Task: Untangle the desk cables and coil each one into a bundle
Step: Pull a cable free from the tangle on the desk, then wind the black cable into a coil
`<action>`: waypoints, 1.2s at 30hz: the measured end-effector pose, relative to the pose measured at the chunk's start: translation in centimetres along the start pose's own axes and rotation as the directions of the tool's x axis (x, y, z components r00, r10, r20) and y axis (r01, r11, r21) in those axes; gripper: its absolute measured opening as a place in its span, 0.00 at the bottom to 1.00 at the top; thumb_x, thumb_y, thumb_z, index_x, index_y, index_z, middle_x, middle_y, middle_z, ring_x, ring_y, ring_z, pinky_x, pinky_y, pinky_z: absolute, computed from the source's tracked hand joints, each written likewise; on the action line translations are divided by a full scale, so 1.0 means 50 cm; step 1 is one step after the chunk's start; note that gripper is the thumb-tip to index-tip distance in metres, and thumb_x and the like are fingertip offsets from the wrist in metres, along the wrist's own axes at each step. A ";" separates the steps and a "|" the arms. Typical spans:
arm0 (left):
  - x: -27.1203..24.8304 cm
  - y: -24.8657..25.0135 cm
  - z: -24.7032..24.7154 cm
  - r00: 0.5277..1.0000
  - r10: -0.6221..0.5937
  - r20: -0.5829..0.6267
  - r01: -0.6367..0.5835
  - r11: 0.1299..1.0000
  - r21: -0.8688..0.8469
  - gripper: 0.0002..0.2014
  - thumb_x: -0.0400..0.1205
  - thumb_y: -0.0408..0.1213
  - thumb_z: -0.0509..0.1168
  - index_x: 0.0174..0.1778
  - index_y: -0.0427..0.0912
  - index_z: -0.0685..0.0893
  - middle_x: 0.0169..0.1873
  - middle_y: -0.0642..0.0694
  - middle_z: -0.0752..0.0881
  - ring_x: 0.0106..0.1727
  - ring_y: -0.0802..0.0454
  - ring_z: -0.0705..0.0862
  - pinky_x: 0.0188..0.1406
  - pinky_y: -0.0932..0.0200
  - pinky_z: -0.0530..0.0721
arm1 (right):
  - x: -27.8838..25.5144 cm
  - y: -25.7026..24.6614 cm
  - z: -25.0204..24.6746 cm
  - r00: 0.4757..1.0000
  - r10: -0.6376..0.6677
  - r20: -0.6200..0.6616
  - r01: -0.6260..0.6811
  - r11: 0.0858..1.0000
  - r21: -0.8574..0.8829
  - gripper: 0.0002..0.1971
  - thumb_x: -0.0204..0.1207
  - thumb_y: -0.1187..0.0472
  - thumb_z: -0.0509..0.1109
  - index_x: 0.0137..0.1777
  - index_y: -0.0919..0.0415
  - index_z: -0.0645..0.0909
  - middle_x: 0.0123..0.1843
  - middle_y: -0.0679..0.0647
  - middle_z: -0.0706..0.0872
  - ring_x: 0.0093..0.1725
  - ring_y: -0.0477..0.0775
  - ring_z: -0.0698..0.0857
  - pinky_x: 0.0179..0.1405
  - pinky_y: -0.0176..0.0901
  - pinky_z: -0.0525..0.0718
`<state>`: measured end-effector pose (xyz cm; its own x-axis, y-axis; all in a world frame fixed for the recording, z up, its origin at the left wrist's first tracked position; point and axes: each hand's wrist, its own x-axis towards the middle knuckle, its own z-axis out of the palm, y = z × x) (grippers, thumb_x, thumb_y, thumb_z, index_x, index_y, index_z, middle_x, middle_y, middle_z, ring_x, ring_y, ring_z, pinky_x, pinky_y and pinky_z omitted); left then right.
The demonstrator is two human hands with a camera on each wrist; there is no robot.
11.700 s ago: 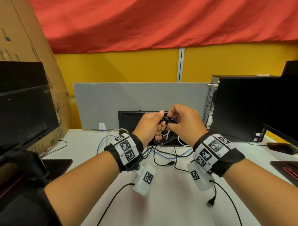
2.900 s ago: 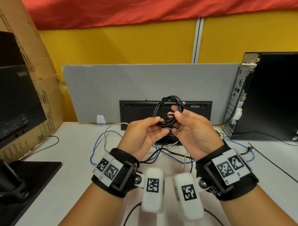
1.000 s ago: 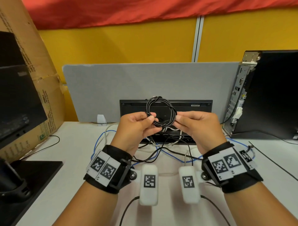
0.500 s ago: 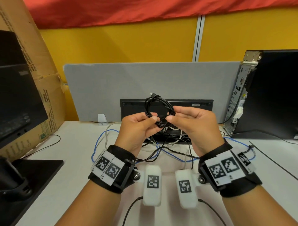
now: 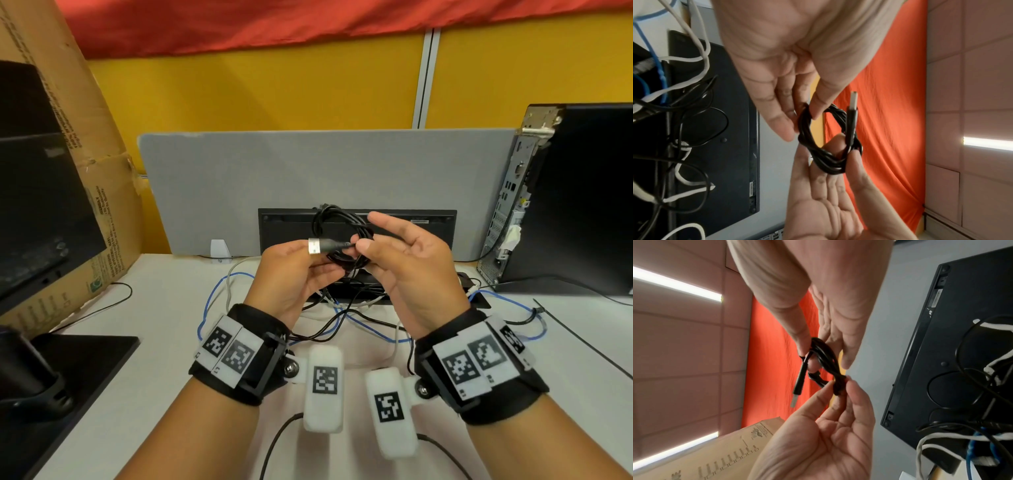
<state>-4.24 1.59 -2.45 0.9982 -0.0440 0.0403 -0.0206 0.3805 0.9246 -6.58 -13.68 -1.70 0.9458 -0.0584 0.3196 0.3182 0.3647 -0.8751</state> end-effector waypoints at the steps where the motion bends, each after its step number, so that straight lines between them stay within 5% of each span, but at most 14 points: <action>1: 0.000 0.001 0.000 1.000 -0.008 0.009 0.008 1.000 -0.017 0.09 0.82 0.29 0.67 0.54 0.29 0.86 0.43 0.33 0.90 0.38 0.47 0.90 0.37 0.58 0.88 | 0.001 0.000 -0.001 1.000 0.012 0.026 -0.012 1.000 0.015 0.18 0.73 0.74 0.72 0.61 0.59 0.81 0.45 0.62 0.92 0.47 0.57 0.92 0.55 0.49 0.89; 8: 0.002 0.006 -0.007 0.999 0.007 0.034 -0.007 1.000 -0.011 0.06 0.82 0.32 0.68 0.48 0.33 0.88 0.37 0.41 0.91 0.35 0.53 0.88 0.35 0.63 0.88 | 0.011 0.000 -0.018 0.987 0.041 0.152 -0.012 0.982 -0.190 0.13 0.78 0.73 0.66 0.56 0.56 0.84 0.40 0.53 0.92 0.45 0.51 0.90 0.50 0.46 0.87; 13: 0.002 0.003 -0.005 0.998 0.054 0.012 -0.054 0.996 0.076 0.06 0.81 0.32 0.69 0.47 0.33 0.88 0.36 0.41 0.91 0.38 0.52 0.90 0.35 0.65 0.87 | 0.014 0.012 -0.022 0.982 0.065 0.180 0.028 0.881 -0.473 0.18 0.74 0.68 0.75 0.62 0.53 0.80 0.38 0.53 0.89 0.44 0.51 0.90 0.53 0.45 0.88; 19: -0.005 0.005 0.000 0.993 0.114 0.018 -0.115 0.972 0.205 0.07 0.82 0.32 0.69 0.48 0.31 0.88 0.35 0.42 0.91 0.38 0.52 0.90 0.38 0.62 0.89 | 0.015 0.013 -0.029 0.984 0.075 0.159 0.058 0.715 -0.697 0.23 0.76 0.67 0.73 0.70 0.56 0.76 0.42 0.54 0.89 0.38 0.47 0.91 0.39 0.36 0.89; 22: -0.014 0.009 -0.001 0.988 0.153 -0.005 -0.144 0.938 0.315 0.09 0.82 0.34 0.69 0.51 0.31 0.88 0.38 0.40 0.91 0.38 0.52 0.90 0.36 0.62 0.87 | 0.012 0.009 -0.023 0.980 0.121 0.156 0.003 0.780 -0.626 0.23 0.74 0.69 0.76 0.68 0.58 0.77 0.42 0.61 0.90 0.37 0.49 0.92 0.35 0.34 0.88; 26: -0.031 0.022 -0.029 0.995 0.090 -0.031 -0.069 0.903 0.424 0.06 0.80 0.35 0.71 0.49 0.37 0.88 0.39 0.41 0.92 0.37 0.52 0.90 0.37 0.61 0.87 | 0.004 0.010 -0.015 0.948 0.230 0.219 -0.077 0.836 -0.544 0.12 0.73 0.68 0.76 0.55 0.61 0.84 0.43 0.64 0.91 0.41 0.58 0.93 0.40 0.49 0.92; 33: -0.057 0.087 -0.127 0.997 -0.046 -0.066 0.080 0.672 0.737 0.02 0.80 0.32 0.71 0.45 0.37 0.86 0.36 0.41 0.90 0.26 0.55 0.83 0.41 0.56 0.84 | -0.012 0.043 -0.014 0.869 0.438 0.232 -0.091 0.600 -0.795 0.21 0.73 0.49 0.76 0.64 0.56 0.82 0.46 0.54 0.92 0.42 0.48 0.92 0.42 0.42 0.91; 36: -0.077 0.103 -0.179 0.984 -0.173 -0.039 0.125 0.518 0.846 0.07 0.80 0.33 0.71 0.49 0.33 0.88 0.40 0.39 0.92 0.33 0.52 0.87 0.45 0.56 0.88 | -0.026 0.048 -0.007 0.816 0.507 0.278 -0.014 0.498 -0.867 0.19 0.73 0.48 0.74 0.61 0.56 0.84 0.47 0.51 0.91 0.41 0.45 0.91 0.35 0.36 0.89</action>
<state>-7.69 11.97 -1.22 0.9881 -0.0728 -0.1356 0.0669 -0.5903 0.8044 -7.01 -13.07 -4.33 0.9150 0.3951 -0.0816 0.2018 -0.6233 -0.7555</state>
